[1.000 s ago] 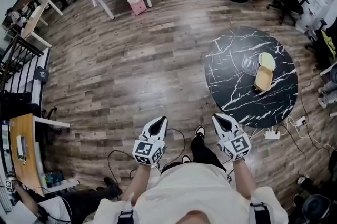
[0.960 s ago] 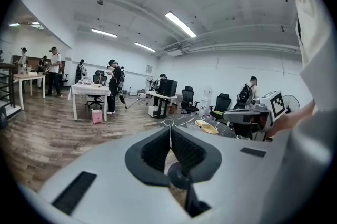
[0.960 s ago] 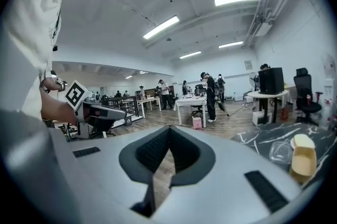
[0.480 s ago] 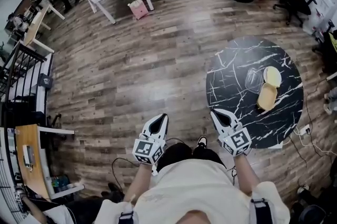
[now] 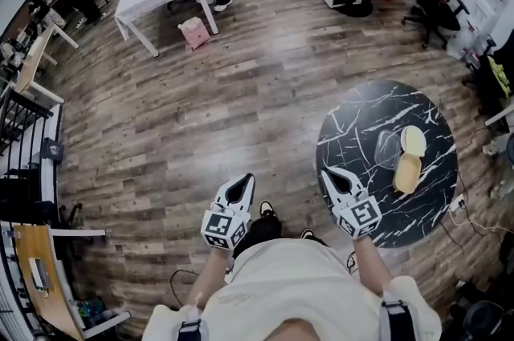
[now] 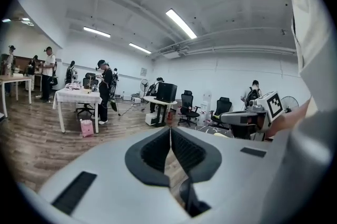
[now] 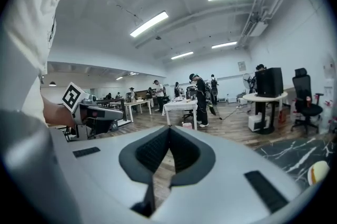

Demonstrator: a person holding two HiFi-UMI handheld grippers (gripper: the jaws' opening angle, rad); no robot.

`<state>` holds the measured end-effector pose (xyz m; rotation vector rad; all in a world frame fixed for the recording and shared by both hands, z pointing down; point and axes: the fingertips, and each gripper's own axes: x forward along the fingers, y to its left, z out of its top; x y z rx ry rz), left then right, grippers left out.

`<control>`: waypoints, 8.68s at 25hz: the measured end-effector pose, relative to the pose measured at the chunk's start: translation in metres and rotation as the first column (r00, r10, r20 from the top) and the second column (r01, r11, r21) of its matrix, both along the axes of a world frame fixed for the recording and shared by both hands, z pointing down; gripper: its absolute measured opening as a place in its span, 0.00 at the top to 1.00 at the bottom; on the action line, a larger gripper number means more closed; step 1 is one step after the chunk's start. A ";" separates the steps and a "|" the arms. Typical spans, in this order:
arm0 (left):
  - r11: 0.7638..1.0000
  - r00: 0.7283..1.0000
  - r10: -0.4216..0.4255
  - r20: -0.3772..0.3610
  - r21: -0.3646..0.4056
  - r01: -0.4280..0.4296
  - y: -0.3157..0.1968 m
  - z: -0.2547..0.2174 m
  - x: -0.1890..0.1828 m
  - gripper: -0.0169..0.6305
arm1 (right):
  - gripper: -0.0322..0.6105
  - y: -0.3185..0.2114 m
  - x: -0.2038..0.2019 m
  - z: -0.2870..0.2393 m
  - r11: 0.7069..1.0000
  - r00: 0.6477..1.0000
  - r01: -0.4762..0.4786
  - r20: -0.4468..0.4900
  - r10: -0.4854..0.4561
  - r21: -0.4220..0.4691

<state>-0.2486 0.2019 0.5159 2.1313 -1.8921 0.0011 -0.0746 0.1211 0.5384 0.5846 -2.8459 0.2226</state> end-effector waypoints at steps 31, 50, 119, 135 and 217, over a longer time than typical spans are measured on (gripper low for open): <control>0.844 0.842 0.534 0.072 0.004 -0.536 -0.328 -0.010 0.016 0.94 | 0.94 -0.225 0.024 0.034 0.870 0.870 -0.492 -0.022 0.493 0.023; 0.381 0.381 0.923 0.046 0.004 -0.924 -0.427 -0.006 0.222 0.94 | 0.94 -0.216 0.168 0.036 0.427 0.427 -0.904 -0.034 0.903 -0.024; -0.293 -0.295 0.956 -0.006 -0.142 -0.946 -0.422 0.045 0.394 0.94 | 0.85 -0.147 0.286 0.283 -0.489 -0.322 -0.724 -0.388 0.863 -0.487; -0.273 -0.274 0.962 -0.021 -0.177 -0.946 -0.447 0.057 0.387 0.94 | 0.87 -0.142 0.297 0.305 -0.592 -0.344 -0.588 -0.493 0.799 -0.551; -0.227 -0.221 0.974 0.056 0.186 -0.956 -0.393 -0.094 0.363 0.94 | 0.94 -0.081 0.262 -0.127 -0.314 -0.295 -0.939 0.140 0.945 0.138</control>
